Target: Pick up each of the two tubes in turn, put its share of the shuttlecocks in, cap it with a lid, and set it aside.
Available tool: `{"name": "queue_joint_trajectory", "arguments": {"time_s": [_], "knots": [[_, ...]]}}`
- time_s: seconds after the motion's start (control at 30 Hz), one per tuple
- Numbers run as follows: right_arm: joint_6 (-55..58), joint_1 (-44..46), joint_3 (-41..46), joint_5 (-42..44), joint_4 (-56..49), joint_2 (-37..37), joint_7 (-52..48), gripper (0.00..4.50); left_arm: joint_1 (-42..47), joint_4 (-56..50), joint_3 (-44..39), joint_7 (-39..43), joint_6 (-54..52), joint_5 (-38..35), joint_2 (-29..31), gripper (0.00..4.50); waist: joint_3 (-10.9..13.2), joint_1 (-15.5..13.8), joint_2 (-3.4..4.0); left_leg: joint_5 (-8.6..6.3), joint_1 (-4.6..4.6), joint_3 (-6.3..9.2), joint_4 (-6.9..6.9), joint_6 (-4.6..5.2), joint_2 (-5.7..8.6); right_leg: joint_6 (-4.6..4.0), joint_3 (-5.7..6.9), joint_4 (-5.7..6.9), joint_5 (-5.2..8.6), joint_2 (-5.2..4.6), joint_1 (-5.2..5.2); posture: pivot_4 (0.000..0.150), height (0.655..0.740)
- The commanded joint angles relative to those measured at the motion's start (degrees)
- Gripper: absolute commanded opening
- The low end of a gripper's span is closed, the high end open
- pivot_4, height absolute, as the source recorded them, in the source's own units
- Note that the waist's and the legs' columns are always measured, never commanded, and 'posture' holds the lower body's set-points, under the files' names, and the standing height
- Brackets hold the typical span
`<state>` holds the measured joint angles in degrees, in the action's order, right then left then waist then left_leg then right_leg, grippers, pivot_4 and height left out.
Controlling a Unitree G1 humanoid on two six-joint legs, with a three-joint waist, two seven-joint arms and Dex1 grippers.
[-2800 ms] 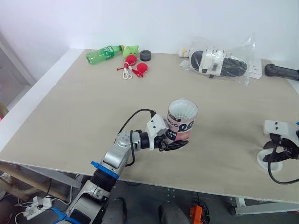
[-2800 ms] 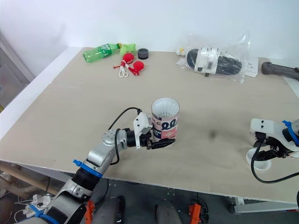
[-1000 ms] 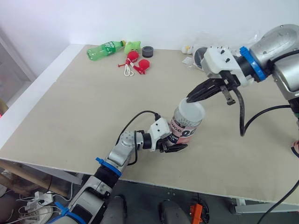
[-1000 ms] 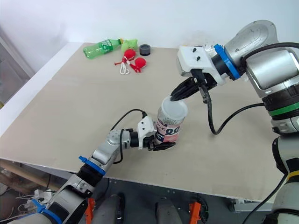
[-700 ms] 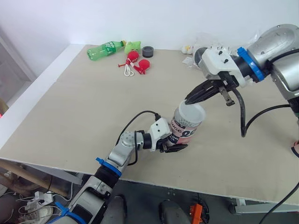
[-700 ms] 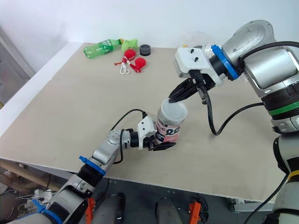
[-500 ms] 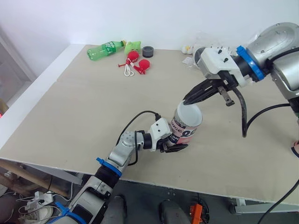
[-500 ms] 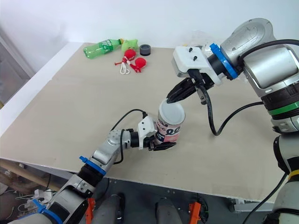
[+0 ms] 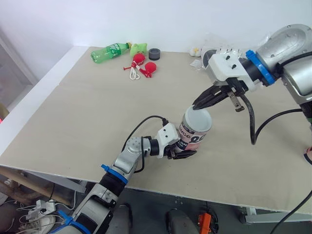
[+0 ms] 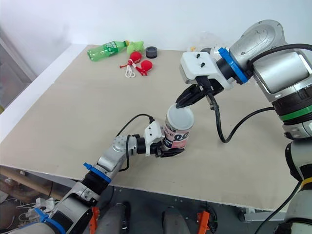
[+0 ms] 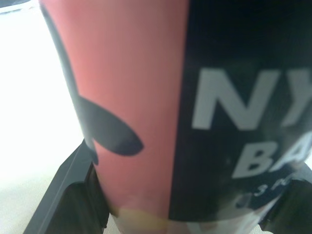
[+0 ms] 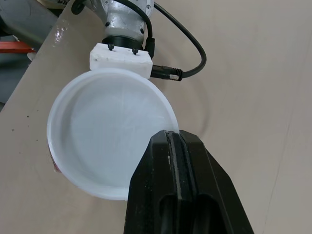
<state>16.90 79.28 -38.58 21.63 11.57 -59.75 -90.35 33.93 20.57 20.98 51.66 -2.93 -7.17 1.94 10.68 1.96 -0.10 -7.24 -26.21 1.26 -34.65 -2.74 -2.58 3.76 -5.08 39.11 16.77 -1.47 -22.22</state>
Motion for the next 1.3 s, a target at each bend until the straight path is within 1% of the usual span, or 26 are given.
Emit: {"name": "queue_joint_trajectory", "arguments": {"time_s": [0.03,0.53,0.6,0.63,0.67,0.7,0.77,0.9,1.0,1.03,1.13,1.17,1.2,1.23,1.27,1.3], "knots": [[-1.3,0.5,0.0,-0.7,-0.1,-1.6,-2.2,0.05,0.2,0.5,0.4,0.2,-0.2,0.6,-0.3,2.96,0.0,0.0,0.0,0.0,0.0,0.01,0.0,0.0,0.0,0.0,0.0,0.0,0.0,0.0,0.0,0.15,0.74],[-4.3,-2.0,-0.9,-2.0,-1.6,-2.5,-2.2,0.05,0.3,0.2,0.5,0.4,-0.3,0.7,-0.4,2.96,0.0,0.0,0.01,0.01,0.0,0.05,-0.02,-0.01,0.0,0.0,0.05,0.0,-0.01,0.0,0.05,0.15,0.74],[-4.2,-2.0,-0.5,-2.4,-1.2,-1.9,-2.2,0.72,0.4,0.4,0.5,0.4,-0.2,0.7,-0.4,2.96,0.0,0.0,0.01,0.01,0.01,0.06,-0.02,-0.01,0.0,0.0,0.06,0.0,-0.01,0.0,0.05,0.15,0.74],[-4.2,-1.9,-0.5,-2.4,-1.2,-1.8,-2.2,0.89,0.4,0.4,0.5,0.4,-0.2,0.7,-0.4,2.96,0.0,0.0,0.01,0.01,0.0,0.07,-0.02,-0.01,0.0,0.0,0.07,0.0,-0.01,0.0,0.05,0.15,0.74],[-4.1,-1.8,-0.4,-2.5,-1.1,-1.7,-2.2,1.49,0.4,0.5,0.5,0.4,-0.1,0.7,-0.4,2.96,0.0,0.0,0.03,0.01,0.0,0.07,-0.02,-0.01,0.0,0.0,0.07,0.0,-0.01,0.0,0.05,0.15,0.74],[-4.1,-1.7,-0.4,-2.6,-1.0,-1.6,-2.2,1.86,0.4,0.5,0.5,0.4,-0.1,0.7,-0.4,2.96,0.0,0.0,0.04,0.01,0.0,0.05,-0.02,-0.01,0.01,0.0,0.05,0.0,-0.01,-0.01,0.04,0.15,0.74],[-4.0,-1.4,0.0,-2.8,-0.8,-1.3,-2.2,2.8,0.4,0.6,0.5,0.4,0.0,0.7,-0.4,2.96,0.0,0.0,0.04,0.01,0.02,0.09,-0.02,-0.01,0.0,0.0,0.08,0.0,-0.01,0.01,0.06,0.15,0.74],[-3.3,-0.2,1.5,-2.5,0.2,-0.2,-2.2,4.42,0.5,0.5,0.5,0.3,0.0,0.7,-0.5,2.96,0.0,0.0,0.04,0.02,0.03,0.1,-0.02,-0.01,0.0,-0.02,0.1,0.0,-0.02,0.01,0.08,0.15,0.74],[-2.5,0.6,2.8,-1.8,0.7,0.5,-2.2,4.42,0.4,0.4,0.5,0.3,-0.1,0.7,-0.5,2.96,0.0,0.0,0.04,0.02,0.03,0.11,-0.02,-0.01,0.0,-0.02,0.1,0.0,-0.02,0.01,0.08,0.15,0.74],[-1.1,1.1,3.5,-0.2,0.6,0.8,-2.2,4.42,0.4,0.3,0.5,0.3,-0.1,0.7,-0.4,2.96,0.0,0.0,0.04,0.02,0.03,0.1,-0.02,-0.01,-0.01,-0.02,0.1,0.0,-0.02,0.01,0.08,0.15,0.74],[2.5,2.3,4.5,5.1,-0.8,0.2,-2.2,3.6,0.3,0.2,0.5,0.2,-0.2,0.7,-0.4,2.96,0.0,0.0,0.04,0.02,0.02,0.11,-0.02,-0.01,0.0,-0.03,0.1,0.01,-0.02,0.01,0.07,0.15,0.74],[3.0,2.5,4.3,5.9,-1.2,-0.1,-2.2,3.12,0.3,0.1,0.5,0.2,-0.3,0.7,-0.4,2.96,0.0,0.0,0.04,0.02,0.02,0.11,-0.02,-0.01,0.0,-0.03,0.1,0.01,-0.02,0.01,0.07,0.15,0.74],[3.4,2.4,4.1,6.8,-1.7,-0.5,-2.2,2.77,0.3,0.1,0.5,0.2,-0.3,0.7,-0.4,2.96,0.0,0.0,0.04,0.02,0.02,0.12,-0.02,-0.01,0.0,-0.03,0.1,0.01,-0.02,0.01,0.07,0.15,0.74],[3.7,2.3,4.0,7.2,-2.1,-0.7,-2.2,2.22,0.2,0.0,0.4,0.2,-0.3,0.7,-0.4,2.96,0.0,0.0,0.04,0.02,0.02,0.13,-0.02,-0.01,0.0,-0.03,0.12,0.01,-0.02,0.01,0.08,0.15,0.74],[4.3,1.8,3.9,8.2,-2.9,-1.2,-2.2,1.8,0.2,0.0,0.4,0.2,-0.4,0.6,-0.3,2.96,0.0,0.0,0.04,0.02,0.02,0.15,-0.02,-0.01,0.0,-0.03,0.14,0.01,-0.02,0.01,0.1,0.15,0.74],[4.8,1.1,3.8,9.1,-3.9,-1.8,-2.2,1.21,0.2,0.0,0.4,0.2,-0.4,0.6,-0.3,2.96,0.0,0.0,0.04,0.02,0.01,0.15,-0.02,-0.01,0.0,-0.03,0.13,0.01,-0.02,0.01,0.09,0.15,0.74]]}}
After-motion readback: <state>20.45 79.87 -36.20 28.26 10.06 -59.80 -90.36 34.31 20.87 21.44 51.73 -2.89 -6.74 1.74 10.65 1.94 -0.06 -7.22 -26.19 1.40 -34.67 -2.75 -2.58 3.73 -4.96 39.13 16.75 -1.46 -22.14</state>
